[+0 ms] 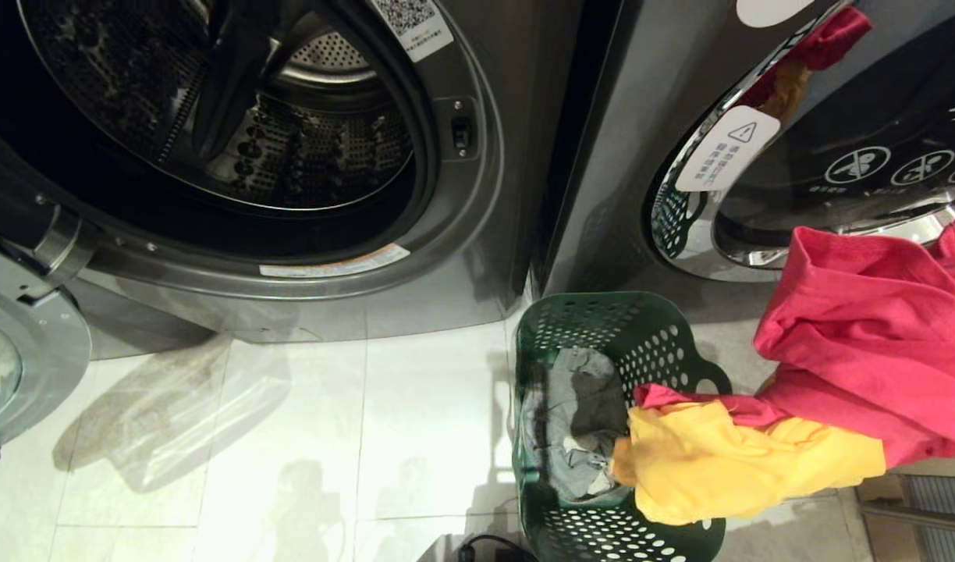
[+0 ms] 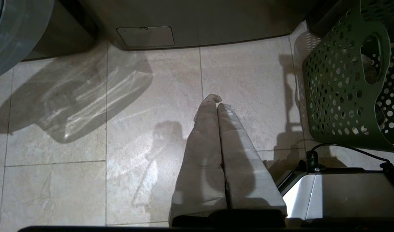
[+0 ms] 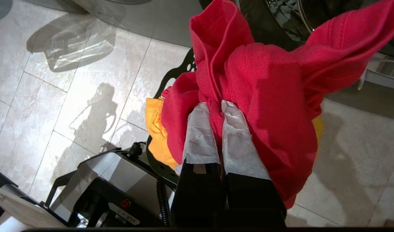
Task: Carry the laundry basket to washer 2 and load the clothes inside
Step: Place the clothes into the washing machine
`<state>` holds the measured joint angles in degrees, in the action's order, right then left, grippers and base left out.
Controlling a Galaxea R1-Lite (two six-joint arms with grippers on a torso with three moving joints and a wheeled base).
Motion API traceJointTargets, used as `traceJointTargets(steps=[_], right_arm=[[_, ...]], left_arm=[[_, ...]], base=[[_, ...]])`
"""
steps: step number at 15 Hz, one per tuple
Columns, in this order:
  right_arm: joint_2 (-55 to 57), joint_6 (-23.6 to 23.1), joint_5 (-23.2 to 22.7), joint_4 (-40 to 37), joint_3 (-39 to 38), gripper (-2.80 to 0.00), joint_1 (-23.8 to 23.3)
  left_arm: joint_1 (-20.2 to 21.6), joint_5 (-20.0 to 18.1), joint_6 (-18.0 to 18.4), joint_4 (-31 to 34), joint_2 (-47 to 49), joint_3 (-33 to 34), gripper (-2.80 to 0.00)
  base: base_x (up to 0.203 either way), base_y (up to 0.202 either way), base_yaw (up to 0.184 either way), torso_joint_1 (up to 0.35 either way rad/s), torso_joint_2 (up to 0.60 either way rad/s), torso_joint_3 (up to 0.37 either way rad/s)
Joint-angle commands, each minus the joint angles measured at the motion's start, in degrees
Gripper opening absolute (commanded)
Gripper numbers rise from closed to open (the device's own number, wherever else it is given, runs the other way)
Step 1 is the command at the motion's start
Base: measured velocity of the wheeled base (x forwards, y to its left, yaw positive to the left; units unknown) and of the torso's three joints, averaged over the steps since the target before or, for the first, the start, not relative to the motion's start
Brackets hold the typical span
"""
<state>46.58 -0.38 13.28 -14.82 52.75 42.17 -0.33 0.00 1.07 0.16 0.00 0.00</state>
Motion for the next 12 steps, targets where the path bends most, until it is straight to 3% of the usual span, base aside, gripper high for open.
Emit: traceJointTargets(steps=[1, 12], right_arm=[[0.3, -0.06, 0.0, -0.03, -0.1, -2.8, 0.02], [2.38, 0.11, -0.53, 0.15, -1.41, -2.8, 0.02]], left_arm=[[-0.02, 0.0, -0.02, 0.02, 0.09, 0.0, -2.8], [-0.02, 0.0, -0.11, 0.02, 0.09, 0.0, -2.8]], base=[[0.0, 0.0, 0.0, -0.003, 0.0, 0.202], [0.0, 0.0, 0.0, 0.002, 0.0, 0.2]])
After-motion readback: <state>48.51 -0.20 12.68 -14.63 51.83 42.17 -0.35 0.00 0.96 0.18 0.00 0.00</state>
